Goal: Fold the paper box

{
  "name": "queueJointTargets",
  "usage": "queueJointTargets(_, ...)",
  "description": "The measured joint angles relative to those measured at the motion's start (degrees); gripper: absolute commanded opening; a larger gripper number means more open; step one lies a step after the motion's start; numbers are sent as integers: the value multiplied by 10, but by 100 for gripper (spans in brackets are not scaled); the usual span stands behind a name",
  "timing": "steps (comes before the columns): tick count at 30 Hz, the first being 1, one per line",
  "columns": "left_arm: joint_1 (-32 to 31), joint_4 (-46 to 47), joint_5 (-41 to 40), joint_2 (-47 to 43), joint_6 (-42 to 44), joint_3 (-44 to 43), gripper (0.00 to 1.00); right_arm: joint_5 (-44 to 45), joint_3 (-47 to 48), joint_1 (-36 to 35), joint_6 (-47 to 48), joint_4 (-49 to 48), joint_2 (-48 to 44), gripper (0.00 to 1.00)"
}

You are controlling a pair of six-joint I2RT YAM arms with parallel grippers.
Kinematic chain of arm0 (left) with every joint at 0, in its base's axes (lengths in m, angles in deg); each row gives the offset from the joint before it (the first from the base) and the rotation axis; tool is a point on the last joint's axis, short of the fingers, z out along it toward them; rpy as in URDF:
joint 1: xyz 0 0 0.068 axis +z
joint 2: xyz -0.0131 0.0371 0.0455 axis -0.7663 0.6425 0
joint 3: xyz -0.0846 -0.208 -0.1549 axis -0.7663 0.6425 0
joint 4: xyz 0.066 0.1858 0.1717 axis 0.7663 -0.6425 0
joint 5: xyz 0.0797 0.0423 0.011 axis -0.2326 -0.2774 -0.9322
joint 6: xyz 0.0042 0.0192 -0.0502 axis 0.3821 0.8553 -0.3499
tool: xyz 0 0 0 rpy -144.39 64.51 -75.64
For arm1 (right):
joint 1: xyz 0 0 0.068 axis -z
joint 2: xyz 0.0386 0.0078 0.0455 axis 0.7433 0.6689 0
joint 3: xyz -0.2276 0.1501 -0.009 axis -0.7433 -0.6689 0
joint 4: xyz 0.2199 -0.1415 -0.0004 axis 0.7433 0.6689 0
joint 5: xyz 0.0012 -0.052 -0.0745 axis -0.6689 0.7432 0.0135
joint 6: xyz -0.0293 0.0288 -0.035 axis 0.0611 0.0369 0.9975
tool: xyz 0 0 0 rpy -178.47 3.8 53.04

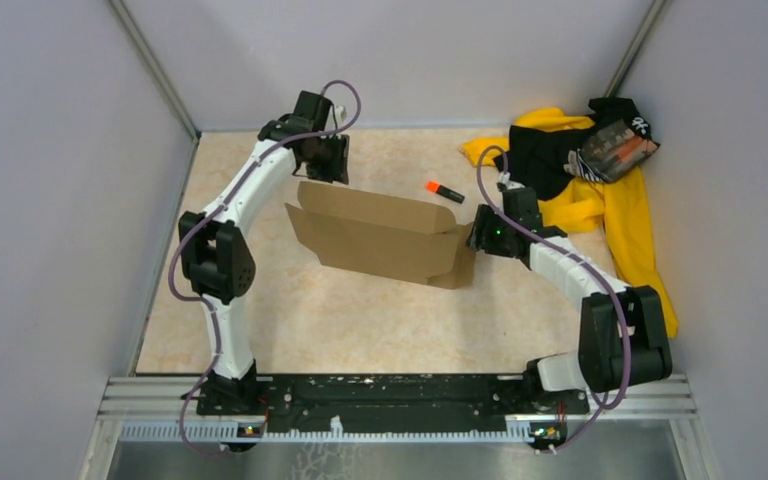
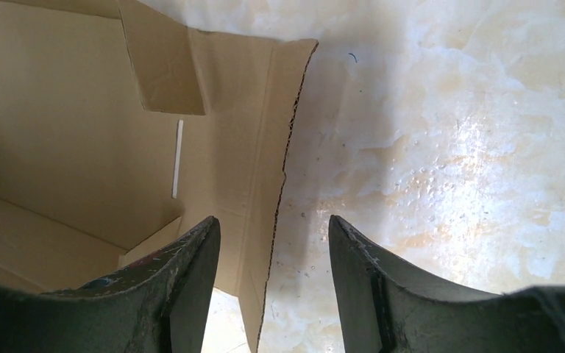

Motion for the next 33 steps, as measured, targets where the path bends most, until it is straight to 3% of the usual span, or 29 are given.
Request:
queueJointTargets(10,0,86,-80,-78,-28,4,49,-13,42,-4,26,11,-9,56)
queueJointTargets(18,-8,116,-152,-236,-83,111,50,-45,109,-27,44,10,11,56)
queueJointTargets(33,-137,88,-241,-384,-160,219,50,-83,150,-71,65,11,64,55)
